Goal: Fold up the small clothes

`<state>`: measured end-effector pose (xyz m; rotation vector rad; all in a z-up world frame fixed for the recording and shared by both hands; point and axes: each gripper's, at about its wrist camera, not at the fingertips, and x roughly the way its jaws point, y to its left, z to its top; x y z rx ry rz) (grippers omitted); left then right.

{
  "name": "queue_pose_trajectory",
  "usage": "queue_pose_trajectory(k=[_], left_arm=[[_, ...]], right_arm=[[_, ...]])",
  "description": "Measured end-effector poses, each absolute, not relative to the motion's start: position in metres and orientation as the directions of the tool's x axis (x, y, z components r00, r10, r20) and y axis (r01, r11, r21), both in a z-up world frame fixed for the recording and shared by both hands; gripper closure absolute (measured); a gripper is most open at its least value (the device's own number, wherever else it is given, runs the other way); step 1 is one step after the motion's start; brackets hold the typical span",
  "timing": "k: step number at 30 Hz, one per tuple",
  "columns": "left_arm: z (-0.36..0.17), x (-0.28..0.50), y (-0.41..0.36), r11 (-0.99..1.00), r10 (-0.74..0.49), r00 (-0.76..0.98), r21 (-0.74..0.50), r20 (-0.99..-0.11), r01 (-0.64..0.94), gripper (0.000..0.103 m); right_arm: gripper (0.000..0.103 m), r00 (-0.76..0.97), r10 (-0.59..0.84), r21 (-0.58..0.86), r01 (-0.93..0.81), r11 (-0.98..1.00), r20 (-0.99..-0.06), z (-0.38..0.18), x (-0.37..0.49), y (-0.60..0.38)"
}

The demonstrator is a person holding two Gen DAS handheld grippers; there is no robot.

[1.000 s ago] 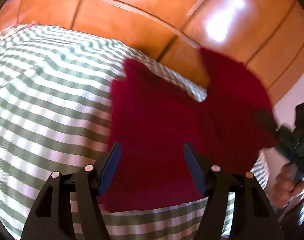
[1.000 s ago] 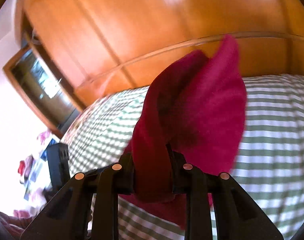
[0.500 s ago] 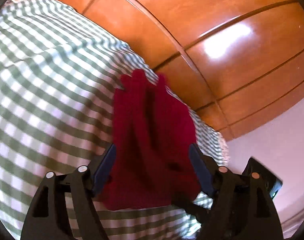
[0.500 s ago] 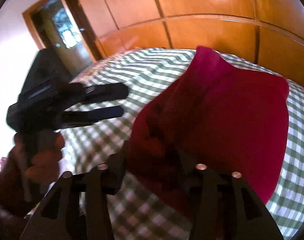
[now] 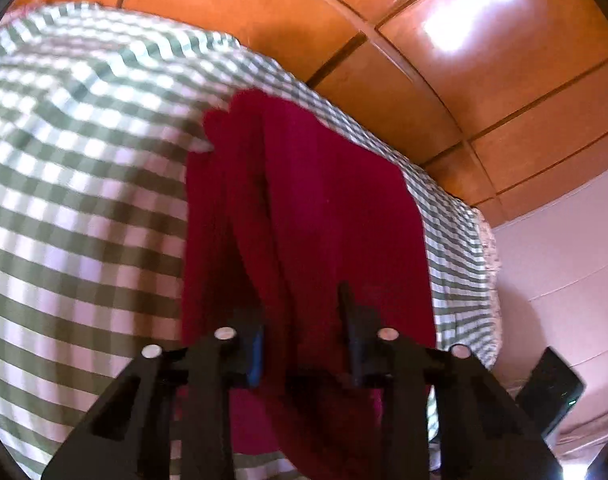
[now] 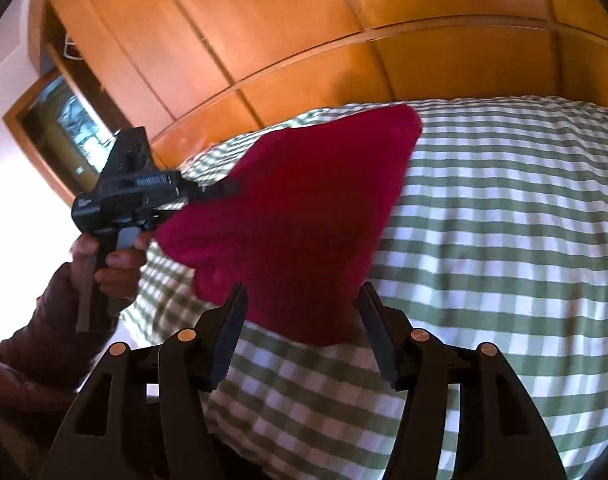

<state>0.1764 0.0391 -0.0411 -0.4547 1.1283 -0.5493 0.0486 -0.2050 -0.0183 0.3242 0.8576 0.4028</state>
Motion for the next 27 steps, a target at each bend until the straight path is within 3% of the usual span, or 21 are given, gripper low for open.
queue_pose_trajectory(k=[5,9,11,12,13,17,21,27], left_arm=[[-0.029,0.15,0.068,0.799,-0.594,0.395,-0.574,-0.701,0.183,0.081],[-0.06,0.14,0.083,0.867,-0.488,0.401,-0.482,-0.775,0.123,0.08],[-0.076,0.141,0.087,0.874,-0.47,0.395,-0.477,-0.789,0.087,0.069],[-0.078,0.14,0.09,0.88,-0.453,0.409,-0.47,-0.792,0.065,0.052],[-0.076,0.14,0.09,0.897,-0.413,0.433,-0.439,-0.801,0.044,0.046],[-0.052,0.135,0.082,0.935,-0.334,0.512,-0.345,-0.791,0.078,0.048],[-0.023,0.124,0.077,0.967,-0.239,0.633,-0.237,-0.736,0.089,0.049],[-0.021,0.131,0.059,0.975,-0.217,0.649,-0.195,-0.729,0.108,0.049]], right_arm=[[0.046,0.559,0.498,0.4,-0.297,0.867,-0.663,-0.021,0.067,-0.173],[0.046,0.47,0.479,0.329,-0.369,0.869,-0.741,-0.05,0.065,-0.134],[0.046,0.466,0.461,0.313,-0.361,0.878,-0.755,-0.064,0.064,-0.127],[0.046,0.486,0.441,0.281,-0.368,0.886,-0.755,-0.065,0.061,-0.124],[0.046,0.492,0.425,0.257,-0.372,0.892,-0.76,-0.064,0.06,-0.121],[0.046,0.469,0.435,0.275,-0.372,0.887,-0.769,-0.053,0.065,-0.124],[0.046,0.496,0.496,0.372,-0.332,0.867,-0.713,-0.026,0.079,-0.154],[0.046,0.611,0.395,0.358,-0.189,0.914,-0.686,-0.001,0.139,-0.176]])
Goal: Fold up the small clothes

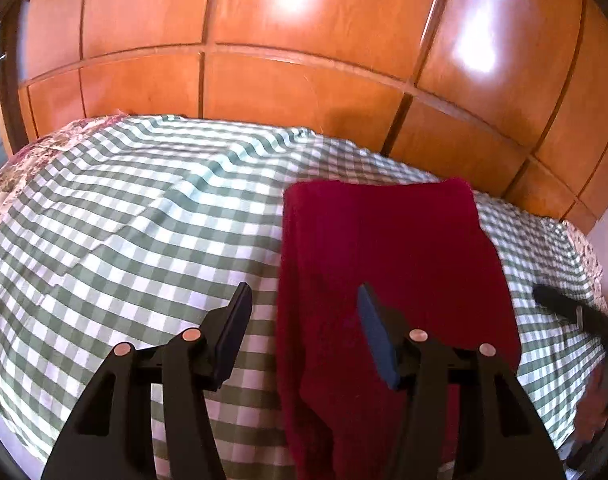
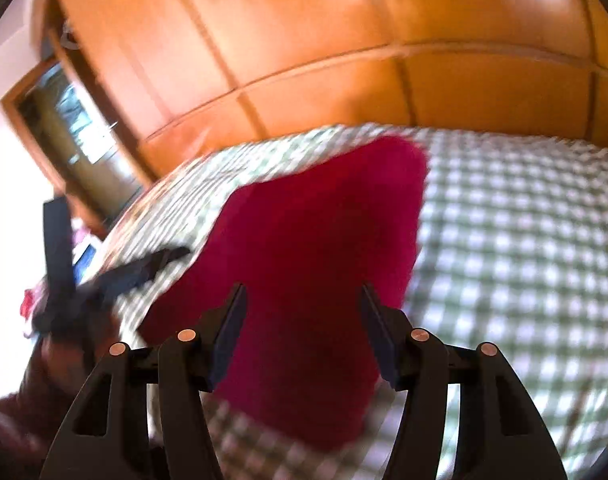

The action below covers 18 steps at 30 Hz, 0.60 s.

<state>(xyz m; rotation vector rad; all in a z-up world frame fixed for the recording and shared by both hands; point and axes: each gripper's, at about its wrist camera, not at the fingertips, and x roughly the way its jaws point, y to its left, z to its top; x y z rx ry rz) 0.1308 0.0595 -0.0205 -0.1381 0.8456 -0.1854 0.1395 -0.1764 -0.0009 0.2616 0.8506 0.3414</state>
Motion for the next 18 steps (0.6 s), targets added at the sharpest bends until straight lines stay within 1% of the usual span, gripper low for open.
queue_pose_trajectory(k=[3,5,8,9,10,11,13,15,16,17,18], left_arm=[[-0.035,0.138,0.052,0.98,-0.195,0.622,-0.169,-0.758,0.101,0.05],[-0.046,0.142,0.052,0.98,-0.196,0.599,-0.177,-0.776,0.09,0.049],[-0.056,0.145,0.052,0.98,-0.198,0.586,-0.181,-0.786,0.088,0.048],[-0.06,0.146,0.052,0.979,-0.198,0.583,-0.182,-0.788,0.087,0.047],[-0.062,0.147,0.052,0.978,-0.204,0.579,-0.19,-0.789,0.085,0.047],[-0.063,0.147,0.053,0.976,-0.211,0.577,-0.201,-0.789,0.083,0.047],[-0.061,0.145,0.054,0.975,-0.213,0.583,-0.207,-0.784,0.078,0.046],[-0.057,0.142,0.055,0.978,-0.197,0.595,-0.199,-0.779,0.064,0.041],[-0.056,0.141,0.056,0.979,-0.192,0.598,-0.194,-0.778,0.062,0.041],[-0.054,0.139,0.055,0.98,-0.188,0.602,-0.189,-0.776,0.063,0.041],[-0.052,0.136,0.055,0.982,-0.18,0.608,-0.18,-0.773,0.061,0.039]], right_arm=[[0.046,0.603,0.361,0.344,-0.15,0.927,-0.711,-0.006,0.176,-0.17],[0.046,0.588,0.339,0.322,-0.138,0.937,-0.734,-0.012,0.201,-0.161],[0.046,0.545,0.237,0.214,-0.107,0.971,-0.804,-0.036,0.233,-0.147],[0.046,0.513,0.191,0.162,-0.1,0.982,-0.837,-0.05,0.244,-0.144],[0.045,0.501,0.169,0.133,-0.107,0.985,-0.849,-0.064,0.251,-0.141],[0.04,0.518,0.163,0.122,-0.111,0.986,-0.84,-0.072,0.252,-0.141],[0.039,0.536,0.173,0.135,-0.109,0.985,-0.826,-0.07,0.252,-0.144],[0.037,0.549,0.185,0.148,-0.112,0.983,-0.815,-0.068,0.249,-0.146],[0.037,0.556,0.192,0.156,-0.112,0.981,-0.809,-0.066,0.246,-0.15],[0.031,0.563,0.199,0.165,-0.11,0.98,-0.802,-0.063,0.244,-0.152],[0.016,0.571,0.199,0.175,-0.097,0.98,-0.796,-0.06,0.24,-0.155]])
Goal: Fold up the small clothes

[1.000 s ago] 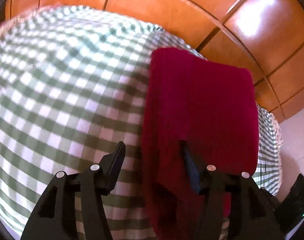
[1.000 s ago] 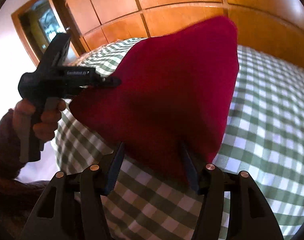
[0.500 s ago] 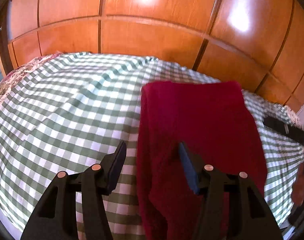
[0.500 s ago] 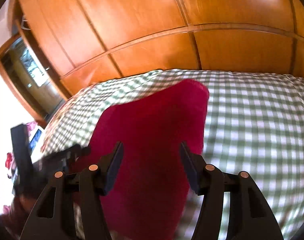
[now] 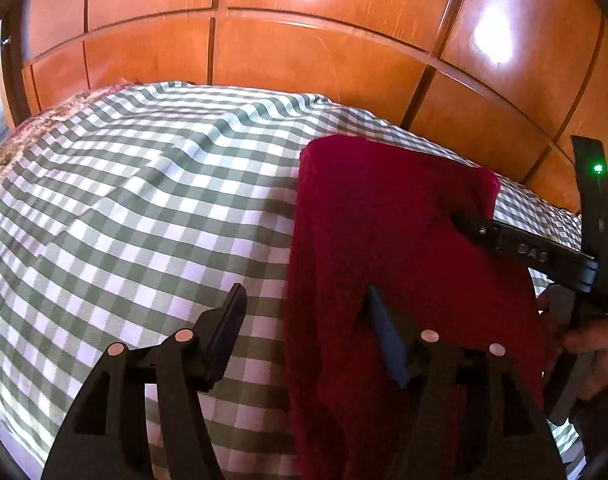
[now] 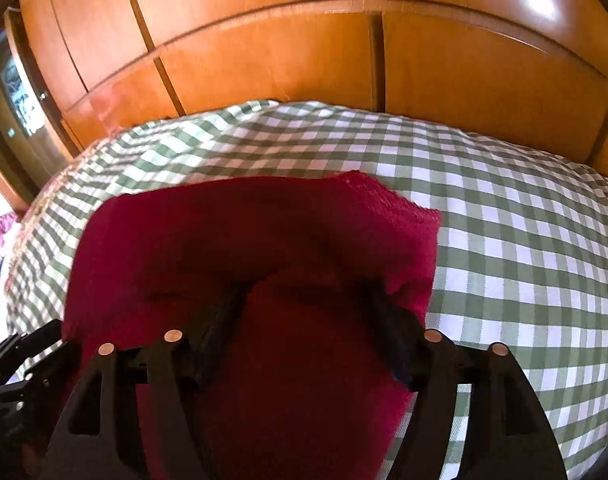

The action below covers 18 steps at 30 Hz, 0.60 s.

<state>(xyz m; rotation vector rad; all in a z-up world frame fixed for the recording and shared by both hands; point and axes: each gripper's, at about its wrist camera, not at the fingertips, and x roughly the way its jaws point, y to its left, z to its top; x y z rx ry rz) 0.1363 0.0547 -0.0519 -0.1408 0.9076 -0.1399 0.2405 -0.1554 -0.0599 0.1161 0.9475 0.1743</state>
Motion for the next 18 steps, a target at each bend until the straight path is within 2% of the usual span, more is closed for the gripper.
queue_pose_trajectory(k=[1,2,12,18], left_arm=[[-0.051,0.135,0.055,0.983,-0.175,0.61,-0.175,-0.773,0.06,0.038],[-0.049,0.134,0.055,0.984,-0.17,0.613,-0.168,-0.772,0.06,0.037],[-0.045,0.125,0.059,0.987,-0.152,0.626,-0.144,-0.765,0.064,0.031],[-0.046,0.122,0.059,0.987,-0.153,0.624,-0.144,-0.766,0.065,0.027]], right_arm=[[0.01,0.579,0.199,0.189,-0.079,0.979,-0.791,-0.055,0.234,-0.161],[0.009,0.588,0.211,0.21,-0.072,0.975,-0.781,-0.051,0.23,-0.164],[0.006,0.585,0.288,0.343,-0.017,0.939,-0.758,-0.052,0.192,-0.191],[0.006,0.558,0.394,0.464,-0.019,0.886,-0.73,-0.059,0.172,-0.204]])
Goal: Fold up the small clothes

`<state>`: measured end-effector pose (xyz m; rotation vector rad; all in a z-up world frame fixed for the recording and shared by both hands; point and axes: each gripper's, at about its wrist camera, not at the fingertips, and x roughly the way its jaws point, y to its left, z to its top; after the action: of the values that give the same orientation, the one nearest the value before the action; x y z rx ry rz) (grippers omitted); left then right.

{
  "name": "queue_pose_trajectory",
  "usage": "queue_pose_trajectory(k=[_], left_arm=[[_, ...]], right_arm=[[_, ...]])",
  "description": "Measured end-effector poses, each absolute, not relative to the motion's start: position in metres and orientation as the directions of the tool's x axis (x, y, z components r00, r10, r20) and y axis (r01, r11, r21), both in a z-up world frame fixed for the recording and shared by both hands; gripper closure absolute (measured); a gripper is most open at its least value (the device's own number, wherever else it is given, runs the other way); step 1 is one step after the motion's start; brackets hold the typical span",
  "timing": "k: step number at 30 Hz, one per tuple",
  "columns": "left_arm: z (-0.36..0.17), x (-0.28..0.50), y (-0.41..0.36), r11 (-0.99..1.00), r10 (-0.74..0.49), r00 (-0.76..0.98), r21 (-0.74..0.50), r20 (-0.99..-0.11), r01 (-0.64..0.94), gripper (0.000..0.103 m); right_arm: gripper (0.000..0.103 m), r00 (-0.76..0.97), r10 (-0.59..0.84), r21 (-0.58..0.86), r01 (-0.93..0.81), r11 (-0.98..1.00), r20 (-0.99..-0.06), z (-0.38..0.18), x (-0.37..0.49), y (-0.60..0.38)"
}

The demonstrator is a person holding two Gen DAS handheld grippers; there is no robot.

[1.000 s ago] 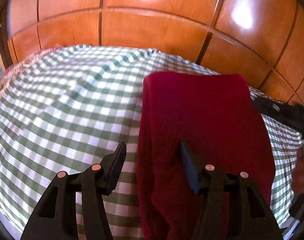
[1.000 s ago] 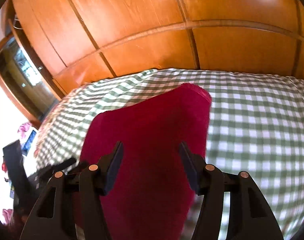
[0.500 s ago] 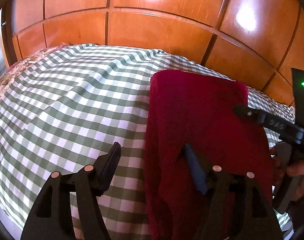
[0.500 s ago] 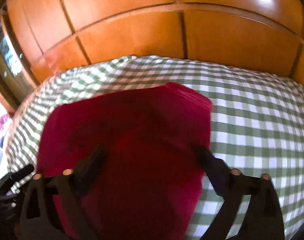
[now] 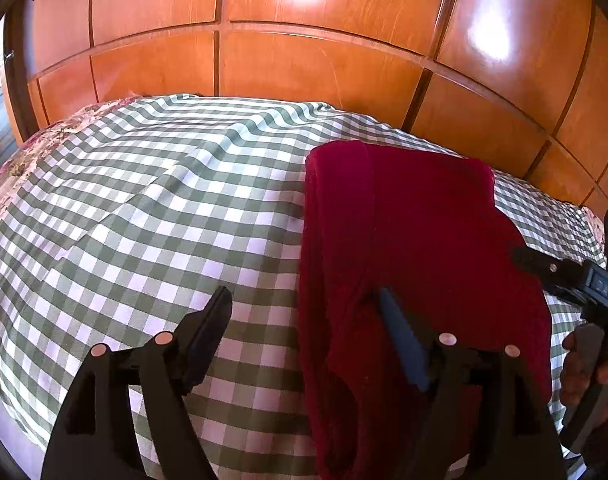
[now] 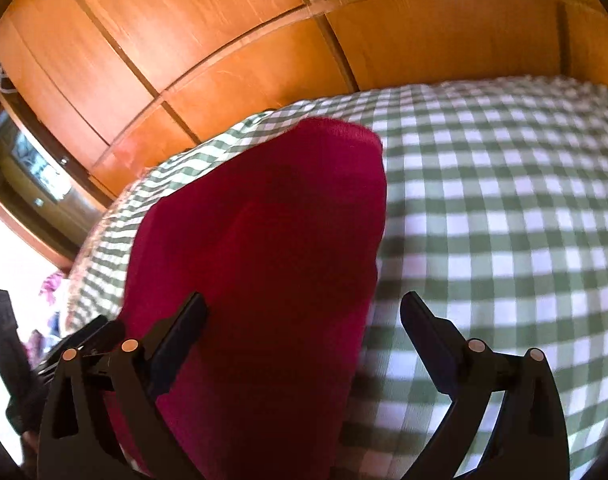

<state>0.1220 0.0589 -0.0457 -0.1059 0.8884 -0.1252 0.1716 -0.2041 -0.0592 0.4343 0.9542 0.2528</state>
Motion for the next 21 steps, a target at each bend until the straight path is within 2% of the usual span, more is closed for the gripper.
queue_pose_trajectory(k=[5,8,11,14,15,16,17,18,19,21], left_arm=[[-0.053,0.123,0.062,0.984,-0.175,0.605,-0.164,-0.777,0.074,0.026],[-0.063,0.126,0.073,0.966,-0.243,0.572,-0.248,-0.784,0.07,0.024],[-0.073,0.13,0.086,0.933,-0.328,0.545,-0.355,-0.771,0.059,0.024],[-0.082,0.132,0.091,0.914,-0.372,0.543,-0.398,-0.753,0.074,0.024],[-0.087,0.133,0.093,0.898,-0.404,0.533,-0.432,-0.743,0.079,0.027],[-0.09,0.134,0.096,0.88,-0.438,0.526,-0.468,-0.729,0.083,0.036],[-0.091,0.133,0.097,0.859,-0.473,0.518,-0.503,-0.712,0.093,0.044],[-0.092,0.133,0.098,0.821,-0.533,0.503,-0.559,-0.68,0.114,0.063],[-0.09,0.132,0.097,0.793,-0.573,0.492,-0.595,-0.655,0.131,0.072],[-0.085,0.131,0.09,0.806,-0.565,0.497,-0.57,-0.658,0.161,0.075]], right_arm=[[0.006,0.499,0.517,0.579,-0.036,0.815,-0.696,-0.073,0.164,-0.21],[0.006,0.475,0.564,0.616,-0.056,0.786,-0.676,-0.078,0.166,-0.205],[0.011,0.446,0.599,0.638,-0.078,0.766,-0.665,-0.084,0.175,-0.195],[0.016,0.423,0.605,0.626,-0.107,0.773,-0.675,-0.087,0.185,-0.177],[0.021,0.419,0.603,0.621,-0.11,0.776,-0.679,-0.086,0.188,-0.174],[0.024,0.415,0.604,0.619,-0.114,0.777,-0.681,-0.085,0.188,-0.173],[0.036,0.413,0.606,0.62,-0.117,0.776,-0.68,-0.084,0.187,-0.172],[0.045,0.42,0.604,0.617,-0.122,0.777,-0.678,-0.08,0.184,-0.172],[0.049,0.429,0.6,0.61,-0.133,0.781,-0.675,-0.075,0.18,-0.172],[0.056,0.453,0.593,0.593,-0.161,0.789,-0.665,-0.061,0.169,-0.17]])
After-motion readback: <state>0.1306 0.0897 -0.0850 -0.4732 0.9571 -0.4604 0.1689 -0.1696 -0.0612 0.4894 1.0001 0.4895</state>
